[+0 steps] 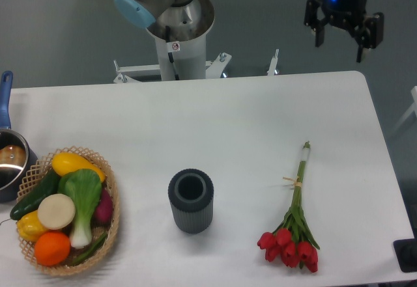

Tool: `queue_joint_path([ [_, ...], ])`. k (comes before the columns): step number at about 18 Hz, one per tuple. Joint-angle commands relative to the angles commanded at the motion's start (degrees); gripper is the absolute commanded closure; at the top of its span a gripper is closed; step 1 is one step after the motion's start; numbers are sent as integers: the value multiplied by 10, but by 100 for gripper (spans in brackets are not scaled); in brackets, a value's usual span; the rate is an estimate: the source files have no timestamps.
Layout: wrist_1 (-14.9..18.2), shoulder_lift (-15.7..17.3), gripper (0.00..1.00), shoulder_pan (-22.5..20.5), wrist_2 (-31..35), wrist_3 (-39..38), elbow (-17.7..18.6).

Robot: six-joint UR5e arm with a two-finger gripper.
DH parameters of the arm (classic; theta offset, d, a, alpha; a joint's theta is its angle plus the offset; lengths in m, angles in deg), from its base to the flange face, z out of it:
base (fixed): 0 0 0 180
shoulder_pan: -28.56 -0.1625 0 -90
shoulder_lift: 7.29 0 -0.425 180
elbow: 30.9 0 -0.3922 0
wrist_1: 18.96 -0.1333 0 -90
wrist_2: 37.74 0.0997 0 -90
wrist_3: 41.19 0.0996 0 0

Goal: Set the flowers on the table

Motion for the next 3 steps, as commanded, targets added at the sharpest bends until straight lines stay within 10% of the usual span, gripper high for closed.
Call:
queue_joint_path([
  [3, 0, -1, 0, -1, -7, -3, 0],
])
